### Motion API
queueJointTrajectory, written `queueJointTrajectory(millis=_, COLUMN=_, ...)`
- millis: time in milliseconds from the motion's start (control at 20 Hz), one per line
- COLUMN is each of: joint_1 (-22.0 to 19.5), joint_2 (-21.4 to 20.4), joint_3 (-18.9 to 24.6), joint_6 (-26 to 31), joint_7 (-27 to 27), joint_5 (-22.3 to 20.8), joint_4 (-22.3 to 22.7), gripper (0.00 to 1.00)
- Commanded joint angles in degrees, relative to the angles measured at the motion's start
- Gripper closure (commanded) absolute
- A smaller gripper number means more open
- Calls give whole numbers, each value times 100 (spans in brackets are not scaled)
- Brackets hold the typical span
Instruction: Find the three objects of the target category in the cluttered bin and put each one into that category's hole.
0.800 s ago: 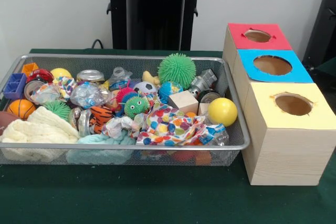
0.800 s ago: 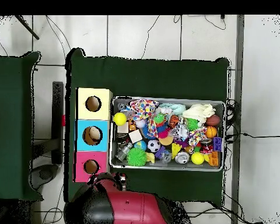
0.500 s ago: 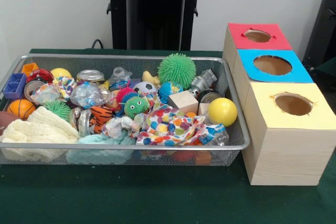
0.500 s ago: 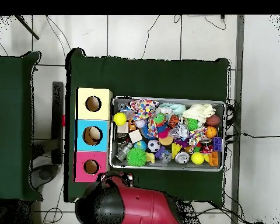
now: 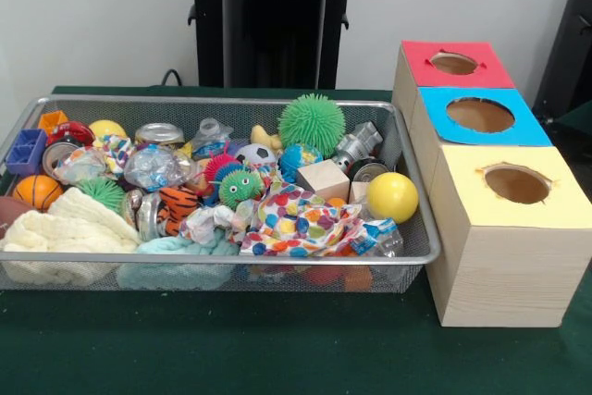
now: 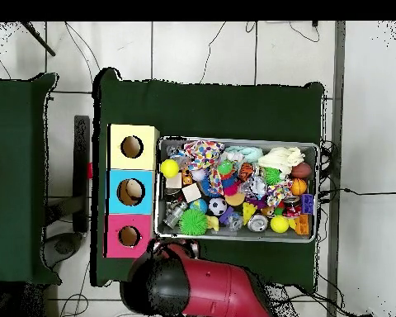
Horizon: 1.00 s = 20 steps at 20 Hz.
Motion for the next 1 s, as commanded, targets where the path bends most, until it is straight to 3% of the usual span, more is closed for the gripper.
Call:
queueJointTrajectory(millis=50, joint_1=-485, joint_2=265, joint_3=495, joint_6=191, joint_7=-279, joint_5=-329, joint_4=-618, gripper=0)
queueJointTrajectory(millis=500, joint_1=-1116, joint_2=529, joint_3=878, joint_6=454, joint_7=-864, joint_5=-606, joint_4=-1054, gripper=0)
queueJointTrajectory(millis=1000, joint_1=-1523, joint_2=1199, joint_3=1326, joint_6=228, joint_7=-854, joint_5=-1076, joint_4=-1459, gripper=0)
